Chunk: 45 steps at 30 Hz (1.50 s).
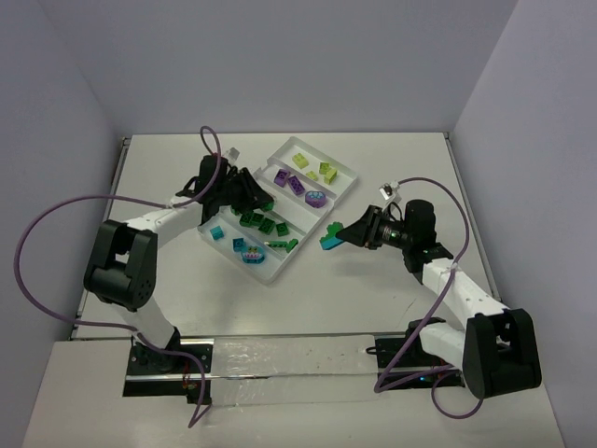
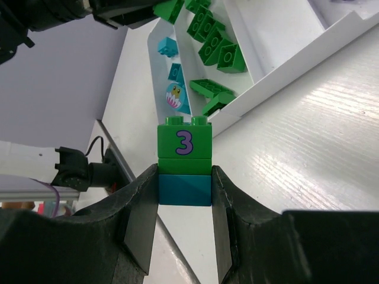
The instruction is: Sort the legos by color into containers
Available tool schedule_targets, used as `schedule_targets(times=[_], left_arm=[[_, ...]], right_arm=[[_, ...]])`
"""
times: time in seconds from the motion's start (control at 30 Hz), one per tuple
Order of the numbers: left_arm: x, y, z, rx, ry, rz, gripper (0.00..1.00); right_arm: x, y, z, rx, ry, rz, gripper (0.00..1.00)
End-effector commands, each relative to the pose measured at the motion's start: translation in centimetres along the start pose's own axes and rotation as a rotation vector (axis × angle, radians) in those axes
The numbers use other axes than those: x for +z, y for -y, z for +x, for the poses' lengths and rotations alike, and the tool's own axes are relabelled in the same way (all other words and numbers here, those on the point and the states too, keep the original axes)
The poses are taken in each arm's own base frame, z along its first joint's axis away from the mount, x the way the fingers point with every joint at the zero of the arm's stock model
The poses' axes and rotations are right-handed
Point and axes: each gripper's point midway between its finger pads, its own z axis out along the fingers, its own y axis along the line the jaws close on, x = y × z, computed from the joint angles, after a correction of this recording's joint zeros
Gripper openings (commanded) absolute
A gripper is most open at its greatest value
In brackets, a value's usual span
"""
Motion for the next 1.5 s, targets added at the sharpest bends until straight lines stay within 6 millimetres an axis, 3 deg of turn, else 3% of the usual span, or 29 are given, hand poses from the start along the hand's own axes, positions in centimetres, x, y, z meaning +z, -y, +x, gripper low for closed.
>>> schedule_targets(times=[0.0, 0.27, 0.53, 0.6, 0.8, 0.87, 1.0, 1.13, 1.23, 1.4, 1.47], left_arm=[[0.2, -5.9, -2.1, 0.009, 0.099, -0.346, 0.0], [0.2, -7.9, -5.6, 0.04, 0.192, -0.54, 0.03], [-0.4, -9.1, -5.7, 0.06, 0.204, -0.602, 0.19], [-0.5, -8.8, -5.5, 0.058, 0.202, -0.582, 0.43], [-0.7, -8.2, -5.6, 0.067, 0.211, -0.565, 0.75], [-1.0, -7.2, -5.9, 0.083, 0.224, -0.548, 0.84], [-1.9, -4.4, -6.5, 0.131, 0.261, -0.514, 0.85], [-3.3, 1.0, -5.7, 0.223, 0.283, -0.375, 0.84], [-3.1, 5.0, -2.6, 0.289, 0.18, -0.173, 0.81], [-3.2, 9.2, 2.8, 0.363, -0.015, 0.154, 0.77], [-3.5, 10.1, 3.8, 0.385, -0.052, 0.228, 0.77]], right_arm=[[-0.4, -0.8, -1.8, -0.067, 0.044, 0.005, 0.0], [-0.3, -0.7, -1.6, -0.064, 0.038, 0.007, 0.0], [-0.2, -0.5, -1.5, -0.059, 0.031, 0.008, 0.01], [-0.1, -0.4, -1.4, -0.056, 0.029, 0.005, 0.01], [-0.2, -0.4, -1.3, -0.056, 0.025, 0.005, 0.01], [-0.2, -0.5, -1.4, -0.059, 0.027, 0.005, 0.01], [-0.3, -0.5, -1.4, -0.063, 0.031, 0.006, 0.01], [-0.4, -0.6, -1.4, -0.068, 0.033, 0.006, 0.01], [-0.5, -0.9, -1.5, -0.079, 0.033, -0.002, 0.01], [-0.7, -1.4, -1.4, -0.093, 0.029, -0.022, 0.01], [-0.7, -1.6, -1.4, -0.097, 0.028, -0.025, 0.01]])
